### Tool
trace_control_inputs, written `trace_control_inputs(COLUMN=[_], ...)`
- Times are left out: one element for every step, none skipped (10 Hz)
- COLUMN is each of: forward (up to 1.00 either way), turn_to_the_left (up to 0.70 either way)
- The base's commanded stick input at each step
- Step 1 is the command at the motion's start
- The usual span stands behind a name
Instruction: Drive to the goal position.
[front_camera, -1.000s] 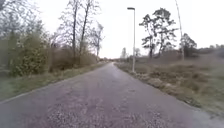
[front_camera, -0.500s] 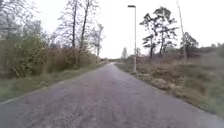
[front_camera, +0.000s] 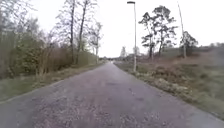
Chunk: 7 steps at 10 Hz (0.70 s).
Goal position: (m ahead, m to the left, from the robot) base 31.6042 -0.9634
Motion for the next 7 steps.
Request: trace_control_inputs(forward=[0.7, 0.7, 0.7, 0.7, 0.7, 0.7, 0.7], turn_to_the_left=[0.0, 0.0, 0.0, 0.0, 0.0, 0.0, 0.0])
